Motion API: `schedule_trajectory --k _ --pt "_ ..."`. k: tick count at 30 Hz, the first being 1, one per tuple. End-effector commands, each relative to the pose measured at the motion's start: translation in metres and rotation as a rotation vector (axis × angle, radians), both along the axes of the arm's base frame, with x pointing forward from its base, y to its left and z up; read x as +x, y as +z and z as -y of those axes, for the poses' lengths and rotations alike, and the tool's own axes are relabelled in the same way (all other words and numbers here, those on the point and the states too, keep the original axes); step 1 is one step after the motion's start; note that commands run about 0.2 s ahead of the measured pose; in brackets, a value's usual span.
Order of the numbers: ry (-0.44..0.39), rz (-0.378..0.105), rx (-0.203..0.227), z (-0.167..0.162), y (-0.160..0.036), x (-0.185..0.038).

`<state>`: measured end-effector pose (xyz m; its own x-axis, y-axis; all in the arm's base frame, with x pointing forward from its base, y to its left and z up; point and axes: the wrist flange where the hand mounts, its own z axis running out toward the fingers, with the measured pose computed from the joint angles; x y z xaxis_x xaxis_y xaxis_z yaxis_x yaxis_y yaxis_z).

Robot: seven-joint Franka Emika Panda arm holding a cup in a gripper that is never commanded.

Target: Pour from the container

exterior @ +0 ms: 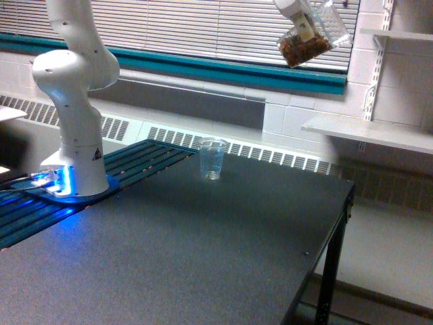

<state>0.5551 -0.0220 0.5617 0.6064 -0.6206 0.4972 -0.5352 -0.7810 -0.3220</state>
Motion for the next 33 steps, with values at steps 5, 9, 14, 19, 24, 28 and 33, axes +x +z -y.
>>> schedule_trajectory --k 5,9,14,19,24,28,33 --pt "0.004 0.008 -0.013 -0.002 0.001 0.002" --pt "0.014 0.006 -0.022 -0.006 -0.002 0.0" --pt "0.039 -0.004 -0.038 -0.017 -0.01 -0.004" --pt "0.076 -0.019 -0.059 -0.034 -0.021 -0.013" --pt "0.115 -0.018 -0.064 -0.054 -0.026 -0.026" --pt "0.15 -0.023 -0.077 -0.071 -0.032 -0.039" --pt "0.199 -0.033 -0.103 -0.095 -0.041 -0.06"
